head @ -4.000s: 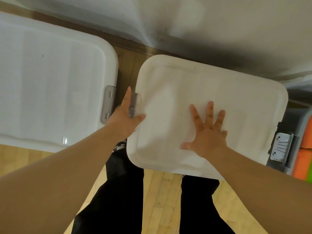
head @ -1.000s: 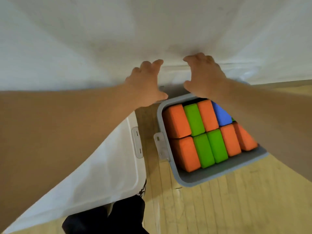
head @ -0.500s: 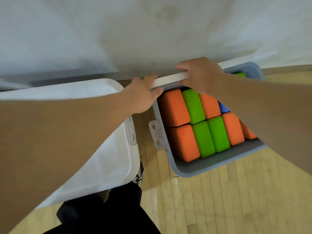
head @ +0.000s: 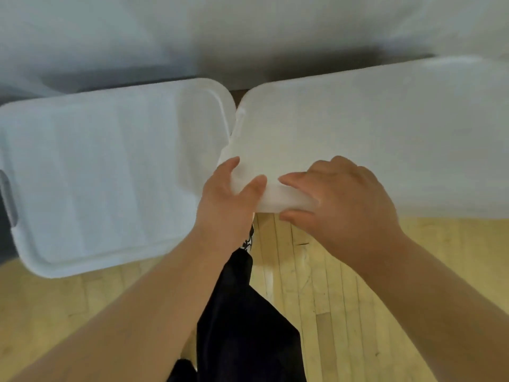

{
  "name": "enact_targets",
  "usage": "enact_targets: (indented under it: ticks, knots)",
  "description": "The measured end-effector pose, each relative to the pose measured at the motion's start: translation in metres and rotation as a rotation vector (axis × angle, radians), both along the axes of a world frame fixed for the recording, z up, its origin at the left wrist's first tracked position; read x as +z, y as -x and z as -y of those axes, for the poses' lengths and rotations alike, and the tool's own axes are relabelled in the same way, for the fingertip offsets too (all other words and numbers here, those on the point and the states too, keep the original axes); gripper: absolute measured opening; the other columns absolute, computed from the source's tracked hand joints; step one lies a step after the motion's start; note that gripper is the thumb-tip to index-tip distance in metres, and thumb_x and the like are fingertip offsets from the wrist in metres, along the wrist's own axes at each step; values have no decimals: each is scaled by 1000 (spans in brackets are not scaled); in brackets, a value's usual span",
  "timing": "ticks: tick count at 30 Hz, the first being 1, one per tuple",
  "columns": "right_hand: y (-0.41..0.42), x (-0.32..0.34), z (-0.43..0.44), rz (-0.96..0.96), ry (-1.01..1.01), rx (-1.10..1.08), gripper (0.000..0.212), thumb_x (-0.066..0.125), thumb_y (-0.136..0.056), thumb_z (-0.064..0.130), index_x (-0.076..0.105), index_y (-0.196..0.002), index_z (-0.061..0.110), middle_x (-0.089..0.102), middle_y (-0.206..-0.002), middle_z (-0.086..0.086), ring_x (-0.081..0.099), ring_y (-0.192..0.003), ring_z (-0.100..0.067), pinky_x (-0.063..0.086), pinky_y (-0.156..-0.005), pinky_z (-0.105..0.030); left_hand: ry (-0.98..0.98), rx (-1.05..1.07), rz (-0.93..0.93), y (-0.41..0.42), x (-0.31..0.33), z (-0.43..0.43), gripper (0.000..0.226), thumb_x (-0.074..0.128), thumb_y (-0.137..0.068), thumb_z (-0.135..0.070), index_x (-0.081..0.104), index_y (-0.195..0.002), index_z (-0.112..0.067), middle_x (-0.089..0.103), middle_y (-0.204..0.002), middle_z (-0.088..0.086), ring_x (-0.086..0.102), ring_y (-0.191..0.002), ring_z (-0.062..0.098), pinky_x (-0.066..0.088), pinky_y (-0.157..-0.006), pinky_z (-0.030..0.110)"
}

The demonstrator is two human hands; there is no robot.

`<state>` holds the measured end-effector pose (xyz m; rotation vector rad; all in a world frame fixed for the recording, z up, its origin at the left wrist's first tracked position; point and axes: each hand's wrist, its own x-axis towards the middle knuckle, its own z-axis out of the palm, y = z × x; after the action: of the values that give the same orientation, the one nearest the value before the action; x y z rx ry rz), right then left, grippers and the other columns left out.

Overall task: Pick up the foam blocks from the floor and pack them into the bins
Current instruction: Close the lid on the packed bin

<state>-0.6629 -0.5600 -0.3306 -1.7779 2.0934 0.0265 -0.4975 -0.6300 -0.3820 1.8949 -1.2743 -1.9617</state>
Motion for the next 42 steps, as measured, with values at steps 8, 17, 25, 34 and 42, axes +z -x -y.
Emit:
enact_targets:
  ticks: [8, 17, 25, 34, 42]
  knots:
    - [-116, 69, -64, 272, 49, -248, 44, 73, -86, 52, 67, -127, 37, 61, -100, 21, 52, -93, -3, 38, -80, -19, 49, 274, -71, -100, 96, -30, 89, 83, -83, -15, 35, -156, -32, 52, -133, -15, 56, -125, 19, 53, -103, 46]
    - [-227, 307, -120, 237, 252, -210, 76, 63, -93, 52, 28, -158, 38, 33, -158, 10, 36, -143, -16, 36, -116, -39, 679, -40, -95, -261, 405, -51, 79, 78, -84, -5, 47, -148, -37, 60, -133, -13, 61, -118, 4, 51, -104, 27]
    - [-221, 559, -103, 19, 684, -128, 89, 66, -91, 54, 13, -162, 37, 8, -169, 3, 12, -154, -24, 26, -122, -47, 1156, -191, -195, -288, 643, -58, 74, 77, -85, -13, 48, -145, -45, 58, -141, -17, 57, -129, 6, 46, -112, 37]
    - [-174, 708, -130, -38, 836, 34, 81, 61, -92, 61, 14, -157, 50, 46, -134, 5, 48, -123, -16, 40, -103, -31, 1378, -364, -372, -245, 782, -110, 46, 74, -92, -13, 65, -129, -40, 71, -117, -17, 69, -107, 5, 56, -96, 33]
    - [-69, 728, -214, 127, 1045, -15, 56, 59, -99, 47, 38, -151, 51, 45, -140, 34, 45, -113, 13, 37, -98, -15, 1414, -390, -305, -142, 799, -160, 58, 76, -90, -33, 49, -140, -48, 70, -104, -9, 69, -81, 7, 56, -78, 27]
